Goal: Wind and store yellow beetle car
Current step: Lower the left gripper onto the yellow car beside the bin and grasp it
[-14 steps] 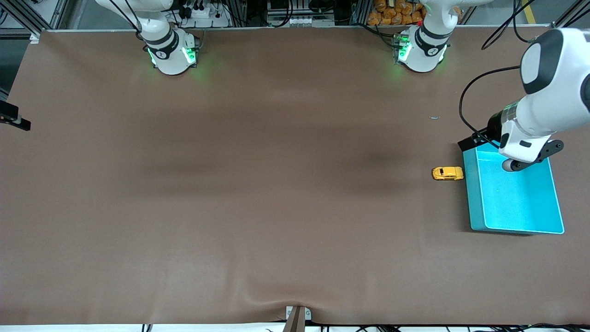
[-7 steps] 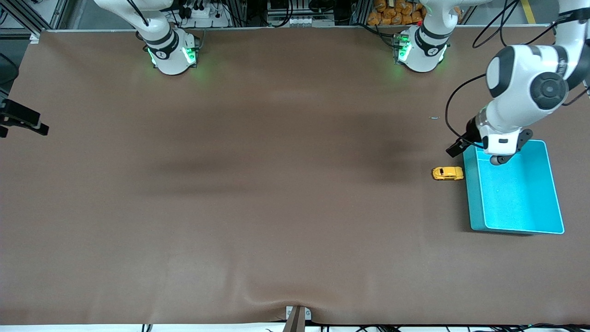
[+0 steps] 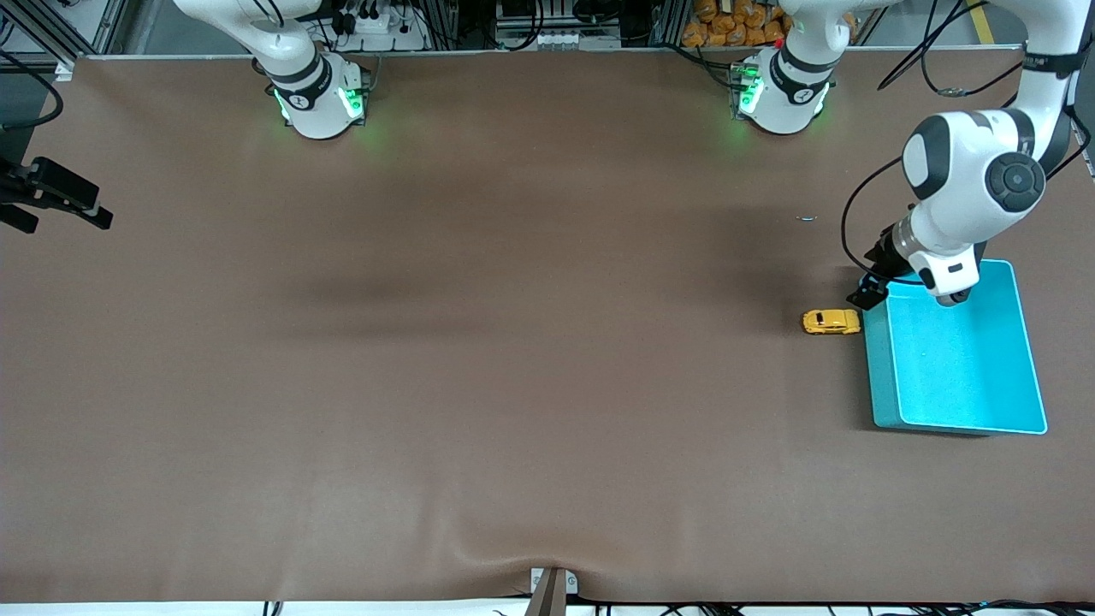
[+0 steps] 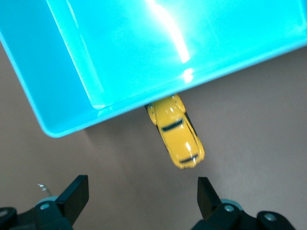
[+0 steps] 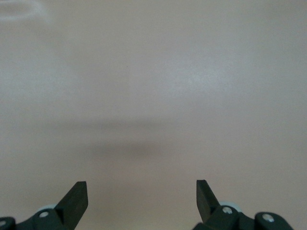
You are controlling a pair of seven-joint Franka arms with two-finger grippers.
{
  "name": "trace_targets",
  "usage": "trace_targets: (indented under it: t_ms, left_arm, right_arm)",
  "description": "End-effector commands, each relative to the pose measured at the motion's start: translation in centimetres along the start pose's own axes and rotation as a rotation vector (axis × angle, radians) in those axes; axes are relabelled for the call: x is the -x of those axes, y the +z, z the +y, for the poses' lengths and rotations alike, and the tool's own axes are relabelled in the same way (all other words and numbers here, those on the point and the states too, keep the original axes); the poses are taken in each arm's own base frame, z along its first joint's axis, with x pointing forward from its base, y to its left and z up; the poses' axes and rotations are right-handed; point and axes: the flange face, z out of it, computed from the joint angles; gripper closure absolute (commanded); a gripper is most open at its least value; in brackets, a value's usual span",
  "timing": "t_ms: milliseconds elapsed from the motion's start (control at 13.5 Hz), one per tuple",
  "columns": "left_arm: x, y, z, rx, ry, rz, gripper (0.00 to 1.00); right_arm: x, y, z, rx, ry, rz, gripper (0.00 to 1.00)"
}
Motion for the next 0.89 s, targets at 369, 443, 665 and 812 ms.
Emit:
trace_targets:
  t_ms: [369,443,665,812]
  left_arm:
    - [-1.0,5.2,2.6,0.028,-0.312,-0.024,0.0]
    - [-1.0,5.7,2.7,0.028,-0.314,-0.027,0.0]
    - [-1.0,7.0,2.9,0.044,-0.323,-0.026,0.0]
    - [-0.9,7.8,2.9,0.041,-0.328,-0.029,0.0]
  right_arm:
    - [0.2,0.2,-0.8,0.053,-0.091,-0.006,0.0]
    - [0.1,0.5,-0.8,0.053,-0.097,-0.012,0.0]
    - [0.1,0.3,-0.7,0.062,-0.091,-0.01,0.0]
    - [0.2,0.2,-0.6,0.062,-0.086,-0.014,0.0]
